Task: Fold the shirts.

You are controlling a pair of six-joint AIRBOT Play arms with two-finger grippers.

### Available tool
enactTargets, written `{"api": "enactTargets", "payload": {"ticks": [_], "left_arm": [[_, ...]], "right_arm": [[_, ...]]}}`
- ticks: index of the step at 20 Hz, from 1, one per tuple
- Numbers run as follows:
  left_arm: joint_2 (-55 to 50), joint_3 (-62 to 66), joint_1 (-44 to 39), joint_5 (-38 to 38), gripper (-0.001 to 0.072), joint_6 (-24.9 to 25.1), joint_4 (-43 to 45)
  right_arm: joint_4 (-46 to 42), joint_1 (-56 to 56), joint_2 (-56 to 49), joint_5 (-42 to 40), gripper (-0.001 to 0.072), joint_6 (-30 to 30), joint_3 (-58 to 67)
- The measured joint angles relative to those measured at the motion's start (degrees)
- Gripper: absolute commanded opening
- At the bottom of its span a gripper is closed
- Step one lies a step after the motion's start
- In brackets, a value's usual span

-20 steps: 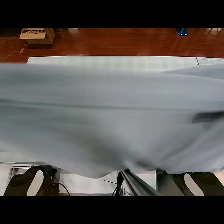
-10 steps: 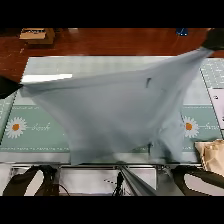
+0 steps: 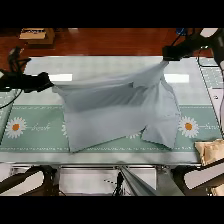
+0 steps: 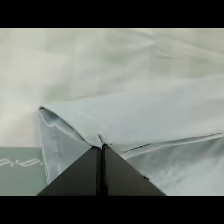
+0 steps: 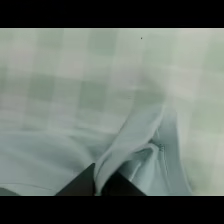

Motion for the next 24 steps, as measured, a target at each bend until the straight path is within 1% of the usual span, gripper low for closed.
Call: {"api": "enactTargets", "payload": {"ticks": [1,2,3,6,8,9,10,11,12,13,15,18,20,24], "left_arm": [[-2.23,-0.07,-0.42,0.46,0.0223,0.17,-0.11],[-3.67,-0.09,-0.44,0.37,0.0379,0.20,-0.15],[-4.61,0.04,0.07,0.17,0.0486,0.17,-0.07],[-4.50,2.25,4.46,-5.90,0.0487,0.37,2.25],[-1.86,3.13,9.18,-12.37,0.0487,0.59,3.85],[0.09,2.45,11.50,-15.65,0.0504,0.92,4.59],[2.40,0.66,13.44,-19.65,0.0568,1.42,5.05],[4.66,-1.92,14.80,-22.64,0.0604,1.88,5.09],[7.10,-5.49,15.91,-24.65,0.0619,2.23,5.16],[9.22,-9.33,16.65,-26.14,0.0619,2.49,4.50],[12.92,-17.88,17.59,-28.46,0.0618,3.72,0.15],[15.93,-29.20,17.99,-28.63,0.0619,5.42,-5.16],[16.79,-34.56,17.55,-26.86,0.0618,6.03,-7.19],[17.25,-39.47,14.40,-22.77,0.0618,6.32,-8.61]], "right_arm": [[0.13,0.00,-1.29,0.11,0.0337,0.17,-0.02],[0.20,-0.13,-2.12,0.42,0.0400,0.09,0.00],[0.24,-0.39,-2.40,0.94,0.0432,-0.66,0.20],[-2.01,-2.51,-0.42,4.61,0.0440,-4.70,1.33],[-4.26,-5.57,2.62,8.35,0.0440,-5.77,1.68],[-5.40,-7.65,4.24,10.58,0.0440,-5.99,1.55],[-5.90,-9.77,5.70,12.61,0.0440,-6.14,0.96],[-6.03,-12.24,7.21,14.51,0.0441,-6.14,-0.15],[-5.57,-14.73,8.72,16.02,0.0441,-6.14,-1.84],[-4.66,-17.03,10.16,16.94,0.0441,-6.16,-3.87],[-1.53,-21.07,13.16,17.94,0.0441,-6.56,-8.83],[1.49,-24.81,17.20,17.84,0.0441,-7.58,-16.09],[2.47,-26.05,19.23,16.68,0.0441,-8.11,-19.74],[3.34,-26.97,20.96,15.26,0.0440,-8.74,-22.69]]}}
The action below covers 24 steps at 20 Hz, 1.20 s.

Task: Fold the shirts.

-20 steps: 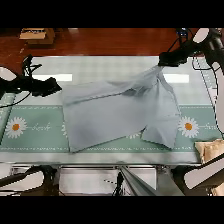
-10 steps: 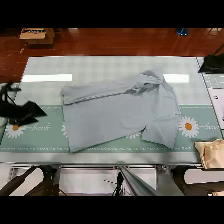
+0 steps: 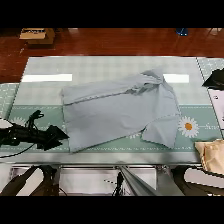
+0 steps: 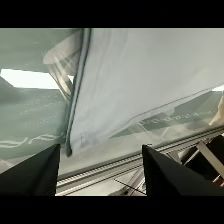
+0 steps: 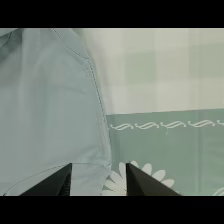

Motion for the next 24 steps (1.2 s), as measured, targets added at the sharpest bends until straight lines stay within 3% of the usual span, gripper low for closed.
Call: {"api": "enactTargets", "payload": {"ticks": [7,9,10,11,12,18,19,24], "left_arm": [[-5.22,-1.68,-8.28,5.40,0.0609,-1.99,-0.74],[-7.52,-1.70,-11.17,6.64,0.0563,-2.34,-2.19],[-8.85,-1.75,-12.74,7.72,0.0309,-2.40,-3.21],[-10.21,-1.81,-14.36,9.90,0.0102,-2.27,-3.58],[-11.34,-1.84,-15.69,11.89,0.0022,-2.23,-4.44],[-14.32,-1.81,-19.56,12.98,0.0021,0.15,-7.43],[-14.43,-1.79,-19.74,12.94,0.0020,0.59,-7.45],[-14.49,-1.79,-20.11,12.92,0.0021,1.88,-7.45]], "right_arm": [[0.24,-0.33,0.55,-0.26,0.0440,-0.42,-1.03],[0.26,-0.33,0.61,-0.22,0.0440,-0.44,-1.05],[0.22,-0.33,0.61,-0.11,0.0440,-0.46,-1.09],[0.22,-0.33,0.61,0.02,0.0440,-0.46,-1.09],[0.22,-0.33,0.61,0.35,0.0440,-0.48,-1.09],[-1.68,-1.29,0.63,1.33,0.0447,-0.59,-2.75],[-1.73,-2.19,0.63,1.33,0.0505,-0.57,-4.15],[1.95,-7.65,0.63,0.74,0.0516,-1.38,-16.41]]}}
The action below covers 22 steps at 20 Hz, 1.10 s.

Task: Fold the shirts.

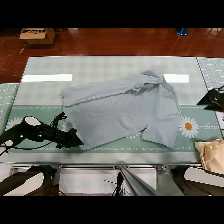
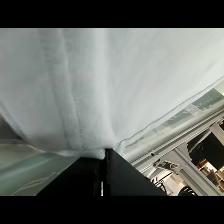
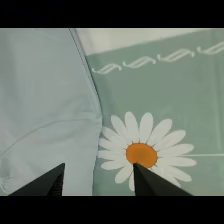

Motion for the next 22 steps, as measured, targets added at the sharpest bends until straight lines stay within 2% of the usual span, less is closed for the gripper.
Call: {"api": "enactTargets", "payload": {"ticks": [5,10,11,14,15,18,20,22], "left_arm": [[0.00,0.11,-0.07,-0.04,0.0021,1.38,0.22],[0.04,0.22,-0.09,-0.07,0.0021,1.88,0.35],[0.04,0.22,-0.09,-0.07,0.0021,1.92,0.35],[0.07,0.31,-0.09,-0.09,0.0020,2.29,0.35],[0.09,0.59,-0.13,-0.09,0.0020,2.64,0.50],[1.55,3.61,-0.13,1.33,0.0020,3.52,1.95],[4.22,8.46,0.02,6.08,0.0020,3.85,3.17],[8.31,16.35,0.17,5.01,0.0020,3.93,1.14]], "right_arm": [[3.93,-0.76,-0.09,-7.98,0.0514,-2.08,-11.06],[7.04,2.47,-2.71,-16.13,0.0511,-2.21,-14.93],[7.63,3.21,-3.43,-17.27,0.0447,-1.97,-15.21],[10.49,5.79,-5.25,-20.20,0.0059,-1.86,-15.63],[11.61,6.45,-5.44,-20.90,0.0039,-2.05,-15.63],[13.42,7.48,-4.87,-20.92,0.0037,-3.89,-13.73],[14.27,7.69,-3.06,-18.45,0.0037,-5.97,-10.16],[17.07,7.82,0.35,-16.17,0.0038,-8.92,-4.46]]}}
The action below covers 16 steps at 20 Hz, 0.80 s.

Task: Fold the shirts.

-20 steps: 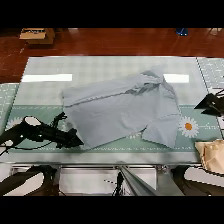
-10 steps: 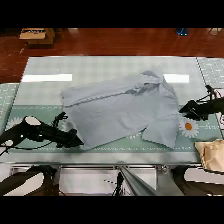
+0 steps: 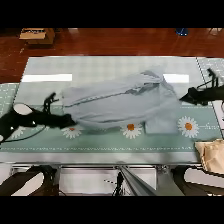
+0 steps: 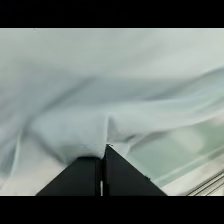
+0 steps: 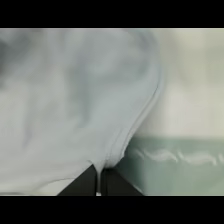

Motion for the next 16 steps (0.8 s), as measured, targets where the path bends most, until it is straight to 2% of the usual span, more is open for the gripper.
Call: {"api": "enactTargets", "payload": {"ticks": [3,5,9,12,16], "left_arm": [[6.75,16.92,0.61,0.13,0.0020,0.02,-0.61],[10.91,31.28,0.81,1.46,0.0020,0.07,-0.31],[16.20,57.18,1.01,5.05,0.0019,-0.94,4.09],[19.04,70.01,1.05,2.14,0.0018,-5.86,9.29],[23.45,77.59,1.05,-10.64,0.0018,-13.97,16.76]], "right_arm": [[7.02,0.11,7.52,1.01,0.0037,-2.62,9.92],[11.52,0.13,13.94,-2.03,0.0037,-2.84,16.83],[14.38,0.17,27.02,-9.94,0.0037,1.66,28.46],[8.92,0.17,35.54,-12.07,0.0037,7.85,34.75],[-3.48,0.17,44.22,-10.08,0.0037,16.52,40.19]]}}
